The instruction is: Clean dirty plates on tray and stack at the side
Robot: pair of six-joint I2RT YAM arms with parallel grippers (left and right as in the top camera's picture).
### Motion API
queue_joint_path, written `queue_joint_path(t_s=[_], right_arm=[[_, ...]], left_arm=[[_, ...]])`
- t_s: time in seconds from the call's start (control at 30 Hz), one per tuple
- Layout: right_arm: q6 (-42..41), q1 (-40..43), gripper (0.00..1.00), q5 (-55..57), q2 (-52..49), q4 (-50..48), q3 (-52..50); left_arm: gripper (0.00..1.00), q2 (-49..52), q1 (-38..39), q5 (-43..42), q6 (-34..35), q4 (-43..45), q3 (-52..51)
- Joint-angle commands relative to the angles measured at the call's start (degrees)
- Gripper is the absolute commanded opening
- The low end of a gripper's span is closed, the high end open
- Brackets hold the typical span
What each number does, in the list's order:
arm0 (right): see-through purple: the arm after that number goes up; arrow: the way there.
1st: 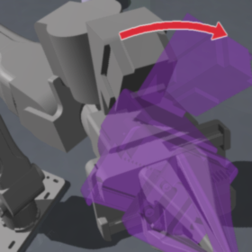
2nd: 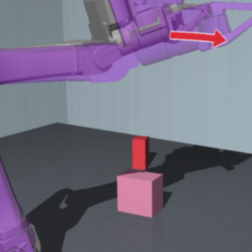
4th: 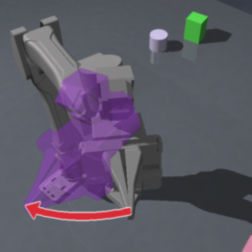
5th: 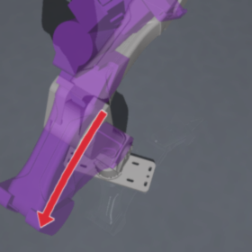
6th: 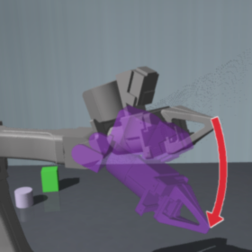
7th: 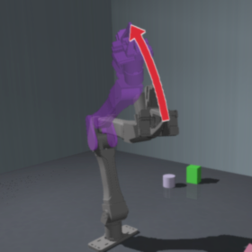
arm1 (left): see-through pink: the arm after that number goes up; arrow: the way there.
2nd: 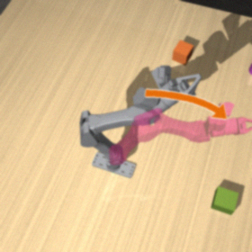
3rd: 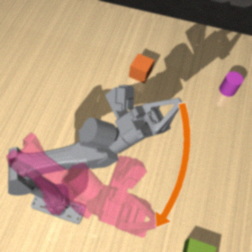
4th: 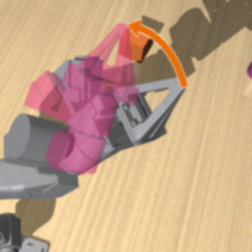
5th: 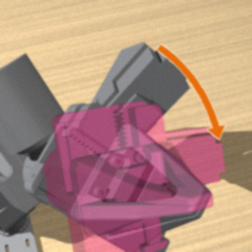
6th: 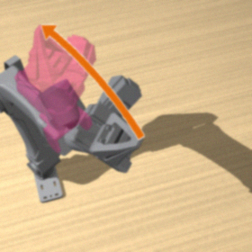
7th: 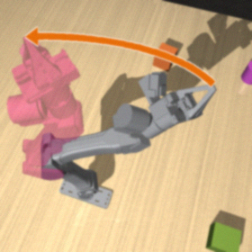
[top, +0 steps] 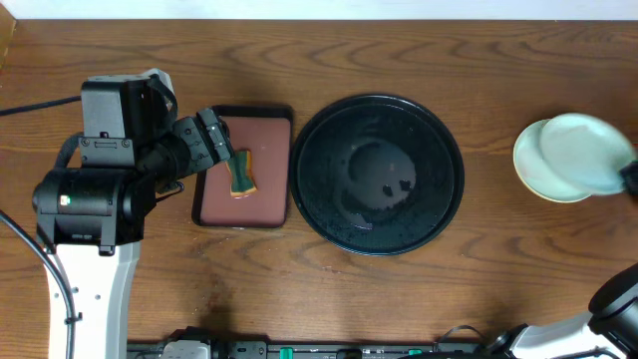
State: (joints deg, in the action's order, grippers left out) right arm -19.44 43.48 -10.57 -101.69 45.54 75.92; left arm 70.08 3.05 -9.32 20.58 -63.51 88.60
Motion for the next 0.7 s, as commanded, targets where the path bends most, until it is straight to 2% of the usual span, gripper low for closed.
queue_joint_path(t_s=[0.0, 0.13, 0.17, 0.23, 0.3, 0.5, 0.67], right_arm=[[2.64, -0.48, 0.01, -3.19, -0.55, -3.02, -4.33], [4.28, -1.40, 0.01, -6.97, -0.55, -7.78, -6.01], [4.72, -1.55, 0.07, -7.06, -0.55, -9.05, -6.01], [7.15, -1.60, 0.28, -9.92, -0.42, -11.43, -5.88], [9.25, -1.57, 0.41, -14.73, 0.04, -13.07, -5.77], [7.91, -1.95, 0.56, -26.64, 4.90, -12.76, -5.49], [8.90, -6.51, 0.58, -31.01, 15.32, -9.18, -5.49]], left_arm=[[0.89, 0.00, -0.24, -0.55, -0.55, -0.17, 0.57], [0.89, 0.00, -0.24, -0.55, -0.55, -0.17, 0.57], [0.89, 0.00, -0.24, -0.55, -0.55, -0.17, 0.57], [0.89, 0.00, -0.24, -0.55, -0.55, -0.17, 0.57], [0.90, 0.00, -0.24, -0.55, -0.55, -0.17, 0.57], [0.89, 0.00, -0.24, -0.52, -0.55, -0.17, 0.57], [0.90, 0.00, -0.24, -0.55, -0.55, -0.17, 0.57]])
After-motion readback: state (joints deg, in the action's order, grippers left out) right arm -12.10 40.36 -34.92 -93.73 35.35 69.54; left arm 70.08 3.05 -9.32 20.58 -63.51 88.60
